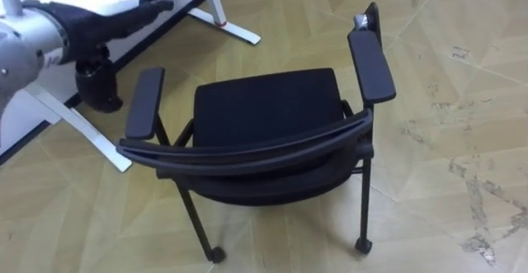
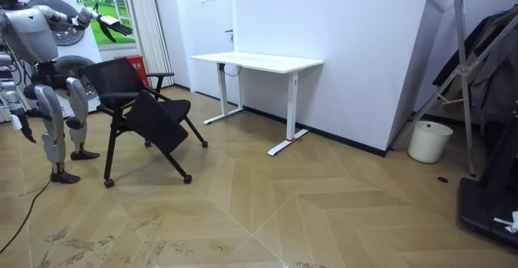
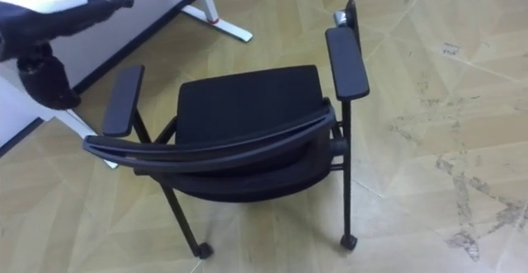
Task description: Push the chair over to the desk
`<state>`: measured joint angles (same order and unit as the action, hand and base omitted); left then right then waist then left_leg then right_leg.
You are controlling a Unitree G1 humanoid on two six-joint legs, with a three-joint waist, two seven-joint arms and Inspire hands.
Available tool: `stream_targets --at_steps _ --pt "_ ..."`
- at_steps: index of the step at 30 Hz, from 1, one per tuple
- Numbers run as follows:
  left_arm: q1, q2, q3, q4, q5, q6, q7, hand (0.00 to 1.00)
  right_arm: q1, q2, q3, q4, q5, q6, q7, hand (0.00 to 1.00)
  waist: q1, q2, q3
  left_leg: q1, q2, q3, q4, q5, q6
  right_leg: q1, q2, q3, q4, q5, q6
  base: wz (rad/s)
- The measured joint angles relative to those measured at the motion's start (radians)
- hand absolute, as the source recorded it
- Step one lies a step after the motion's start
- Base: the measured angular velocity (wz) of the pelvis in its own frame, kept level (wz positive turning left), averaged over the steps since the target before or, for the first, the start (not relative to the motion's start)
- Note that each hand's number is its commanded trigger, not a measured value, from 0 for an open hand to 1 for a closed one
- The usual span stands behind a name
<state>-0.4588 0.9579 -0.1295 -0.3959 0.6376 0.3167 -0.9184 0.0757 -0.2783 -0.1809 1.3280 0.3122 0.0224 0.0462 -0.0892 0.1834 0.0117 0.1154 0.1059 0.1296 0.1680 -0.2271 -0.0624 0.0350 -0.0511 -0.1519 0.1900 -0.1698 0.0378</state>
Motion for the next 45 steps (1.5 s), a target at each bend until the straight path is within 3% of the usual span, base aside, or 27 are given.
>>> stream_targets --at_steps 3,4,5,6,7,8,9,10,11,12,13,14,16,18,21,22,24,26,30,34,35,39,45 --pt "-0.019 0.005 0.0 0.0 0.0 0.006 -0.034 0.0 0.002 0.0 0.0 -0.009 -0.019 0.0 0.0 0.0 0.008 0.0 0.0 -0.004 -0.003 0.0 0.012 0.0 0.0 0.002 -0.003 0.018 0.0 0.0 0.0 0.02" --pt "-0.02 0.005 0.0 0.0 -0.006 0.007 -0.042 0.0 -0.002 0.0 0.001 -0.01 -0.033 0.0 0.0 0.0 0.013 -0.007 0.005 -0.024 -0.014 0.0 0.06 -0.001 0.002 0.011 -0.016 0.042 -0.001 0.001 -0.001 0.26" --pt "-0.022 0.004 -0.002 -0.002 -0.028 0.007 -0.051 0.0 -0.009 -0.005 0.002 -0.01 -0.036 0.0 0.0 0.0 0.004 -0.025 0.0166 -0.085 -0.047 -0.02 0.124 -0.02 0.023 0.015 -0.05 0.107 -0.003 0.001 -0.001 0.42" --pt "-0.028 0.004 -0.005 -0.005 -0.041 0.007 -0.056 0.0 -0.012 -0.01 0.002 -0.009 -0.036 -0.001 -0.001 0.0 -0.004 -0.022 0.0153 -0.117 -0.074 -0.047 0.101 -0.021 0.039 0.013 -0.061 0.138 -0.004 0.001 0.0 0.87" --pt "-0.047 0.003 -0.018 -0.019 -0.05 0.005 -0.066 0.0 -0.006 -0.03 0.0 -0.005 -0.036 -0.002 -0.001 0.0 -0.028 -0.008 0.0071 -0.176 -0.107 -0.04 0.024 0.02 0.087 0.001 -0.073 0.147 0.002 -0.009 0.016 0.61" --pt "-0.049 -0.005 -0.039 -0.026 -0.054 0.008 -0.073 0.0 -0.002 -0.036 -0.004 0.002 -0.039 0.001 0.004 0.0 -0.002 -0.004 -0.0038 -0.155 -0.115 -0.012 0.028 0.047 0.087 -0.023 -0.084 0.129 0.035 -0.03 0.037 0.3" --pt "-0.047 -0.005 -0.054 -0.026 -0.054 0.012 -0.077 0.0 -0.001 -0.037 -0.005 0.006 -0.038 0.001 0.009 0.0 0.015 -0.003 -0.0043 -0.145 -0.114 -0.02 0.031 0.047 0.087 -0.03 -0.079 0.121 0.041 -0.035 0.031 -0.45" --pt "-0.033 -0.006 -0.069 -0.023 -0.054 0.025 -0.077 0.0 -0.006 -0.033 -0.003 0.008 -0.034 -0.002 0.02 0.0 0.026 -0.001 -0.002 -0.12 -0.108 -0.102 0.03 0.047 0.087 -0.051 -0.033 0.137 0.026 -0.042 0.01 -0.64" --pt "-0.017 -0.006 -0.071 -0.022 -0.054 0.032 -0.077 0.0 -0.016 -0.026 0.005 0.006 -0.034 -0.011 0.02 0.0 0.022 0.004 0.0019 -0.101 -0.096 -0.169 0.031 0.042 0.084 -0.104 0.023 0.147 -0.014 -0.003 -0.035 -0.59" --pt "-0.009 -0.008 -0.07 -0.022 -0.053 0.035 -0.077 0.0 -0.019 -0.025 0.008 0.001 -0.031 -0.015 0.015 0.0 0.015 0.006 0.0036 -0.092 -0.094 -0.179 0.036 0.037 0.081 -0.124 0.042 0.14 -0.024 0.06 -0.051 -0.3" --pt "0.015 -0.015 -0.072 -0.029 -0.058 0.033 -0.08 0.0 -0.025 -0.028 0.018 -0.011 -0.02 -0.018 -0.007 0.0 -0.014 0.022 0.0002 -0.072 -0.086 -0.161 0.038 0.027 0.071 -0.094 0.044 0.1 -0.007 0.071 -0.052 -0.22" --pt "0.017 -0.015 -0.073 -0.03 -0.078 0.032 -0.088 0.0 -0.03 -0.03 0.034 -0.012 -0.013 -0.016 -0.031 0.0 -0.026 0.022 0.0076 -0.058 -0.086 -0.12 0.031 0.022 0.067 -0.077 0.048 0.101 -0.006 0.07 -0.052 -0.17" --pt "0.01 -0.015 -0.073 -0.036 -0.108 0.033 -0.099 0.0 -0.036 -0.024 0.049 -0.01 -0.014 -0.006 -0.044 0.0 -0.055 0.026 0.0089 -0.055 -0.081 -0.102 0.005 0.026 0.061 -0.064 0.049 0.124 -0.005 0.07 -0.051 -0.04" --pt "0.009 -0.016 -0.076 -0.043 -0.13 0.035 -0.112 0.0 -0.033 -0.014 0.053 -0.006 -0.018 0.002 -0.037 0.0 -0.061 0.026 0.0105 -0.051 -0.078 -0.092 -0.017 0.032 0.063 -0.057 0.053 0.122 -0.004 0.063 -0.043 0.02" --pt "0.02 -0.017 -0.11 -0.043 -0.132 0.057 -0.132 0.0 -0.035 -0.011 0.061 0.011 -0.031 0.002 -0.02 0.0 -0.065 0.011 0.0208 -0.035 -0.088 -0.09 -0.015 0.032 0.064 -0.048 0.052 0.119 -0.004 0.063 -0.042 -0.05" --pt "0.034 -0.017 -0.123 -0.044 -0.132 0.062 -0.135 0.0 -0.042 -0.008 0.061 0.014 -0.032 0.002 -0.021 0.0 -0.069 0.012 0.0195 -0.036 -0.091 -0.09 -0.014 0.029 0.067 -0.048 0.05 0.117 -0.005 0.062 -0.042 0.0" --pt "0.042 -0.018 -0.149 -0.043 -0.133 0.067 -0.135 0.0 -0.051 -0.001 0.062 0.03 -0.031 0.002 -0.021 0.0 -0.07 0.001 0.0239 -0.038 -0.098 -0.09 -0.012 0.022 0.079 -0.048 0.045 0.118 -0.005 0.052 -0.026 0.03" --pt "0.051 -0.05 -0.171 -0.04 -0.133 0.068 -0.134 0.0 -0.055 -0.004 0.08 0.034 -0.026 0.001 -0.021 0.0 -0.069 -0.006 0.0222 -0.05 -0.105 -0.077 -0.001 0.015 0.09 -0.053 0.037 0.119 -0.007 0.047 -0.021 0.05" --pt "0.082 -0.075 -0.171 -0.037 -0.134 0.061 -0.131 0.0 -0.06 -0.003 0.082 0.034 -0.026 0.0 -0.009 0.0 -0.069 -0.006 0.0192 -0.05 -0.11 -0.074 0.004 0.007 0.102 -0.047 0.034 0.121 -0.021 0.046 -0.019 -0.04" --pt "0.134 -0.106 -0.171 -0.031 -0.133 0.061 -0.115 0.0 -0.055 -0.003 0.089 0.039 -0.023 0.001 -0.001 0.0 -0.072 0.006 0.0104 -0.044 -0.113 -0.073 0.015 0.007 0.102 -0.038 0.034 0.123 -0.02 0.046 -0.018 0.0" --pt "0.151 -0.125 -0.172 -0.02 -0.133 0.061 -0.115 0.0 -0.058 -0.003 0.099 0.05 -0.021 0.001 0.0 0.0 -0.073 0.005 0.0113 -0.036 -0.115 -0.073 0.014 0.007 0.102 -0.029 0.036 0.122 -0.021 0.045 -0.019 0.0" --pt "0.177 -0.142 -0.22 -0.013 -0.133 0.061 -0.114 0.0 -0.077 -0.005 0.12 0.091 -0.01 0.002 -0.001 0.0 -0.09 0.009 0.0074 -0.031 -0.114 -0.075 0.019 0.007 0.102 -0.019 0.037 0.117 -0.02 0.04 -0.02 0.1" --pt "0.212 -0.181 -0.267 -0.012 -0.151 0.079 -0.115 0.0 -0.091 -0.007 0.153 0.091 0.015 0.021 -0.019 0.0 -0.098 0.006 0.0094 -0.027 -0.113 -0.076 0.017 0.006 0.103 -0.018 0.036 0.11 -0.014 0.036 -0.021 0.03"
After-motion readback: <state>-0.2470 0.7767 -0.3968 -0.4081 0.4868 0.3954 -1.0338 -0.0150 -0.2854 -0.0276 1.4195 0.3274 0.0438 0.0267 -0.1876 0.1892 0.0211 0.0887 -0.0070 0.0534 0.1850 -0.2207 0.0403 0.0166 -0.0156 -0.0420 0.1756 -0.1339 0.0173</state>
